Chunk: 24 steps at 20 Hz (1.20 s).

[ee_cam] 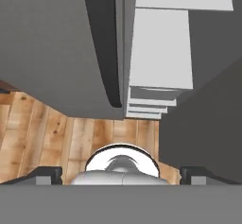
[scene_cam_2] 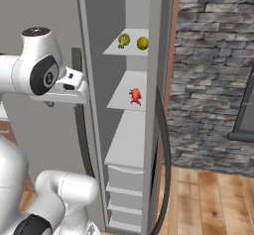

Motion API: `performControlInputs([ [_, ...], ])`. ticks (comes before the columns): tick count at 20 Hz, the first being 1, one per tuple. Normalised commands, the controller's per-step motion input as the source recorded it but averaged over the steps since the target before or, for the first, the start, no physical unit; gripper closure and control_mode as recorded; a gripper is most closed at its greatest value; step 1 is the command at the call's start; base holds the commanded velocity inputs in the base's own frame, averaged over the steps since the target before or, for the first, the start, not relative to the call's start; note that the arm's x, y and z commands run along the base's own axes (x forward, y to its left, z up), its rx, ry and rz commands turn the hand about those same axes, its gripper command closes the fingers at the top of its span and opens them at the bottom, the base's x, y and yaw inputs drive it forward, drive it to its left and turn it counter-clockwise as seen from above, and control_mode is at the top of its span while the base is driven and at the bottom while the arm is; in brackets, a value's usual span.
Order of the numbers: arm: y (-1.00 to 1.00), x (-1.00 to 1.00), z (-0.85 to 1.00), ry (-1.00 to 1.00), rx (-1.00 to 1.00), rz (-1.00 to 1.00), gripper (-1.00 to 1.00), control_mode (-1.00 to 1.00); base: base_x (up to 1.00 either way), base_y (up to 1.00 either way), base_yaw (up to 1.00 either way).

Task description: Take the lemon, broccoli, and fish from the freezer and place them in the bowl on the counter.

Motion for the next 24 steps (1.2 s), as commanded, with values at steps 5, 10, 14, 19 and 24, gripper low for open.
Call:
performControlInputs([
  [5,-0.04,-0.49,0.45,0.00,0.00,-0.08,-1.00,-1.00,0.00,0.00,0.00],
  [10,-0.13,-0.41,0.34,0.00,0.00,-0.09,-1.00,-1.00,0.00,0.00,0.00],
  [14,-0.09,-0.36,0.09,0.00,0.00,-0.02,-1.00,-1.00,0.00,0.00,0.00],
  [19,-0.13,-0.25,0.00,0.00,0.02,0.00,-1.00,-1.00,0.00,0.00,0.00],
  [24,-0.08,-0.09,-0.01,0.00,0.00,0.01,-1.00,-1.00,0.00,0.00,0.00],
])
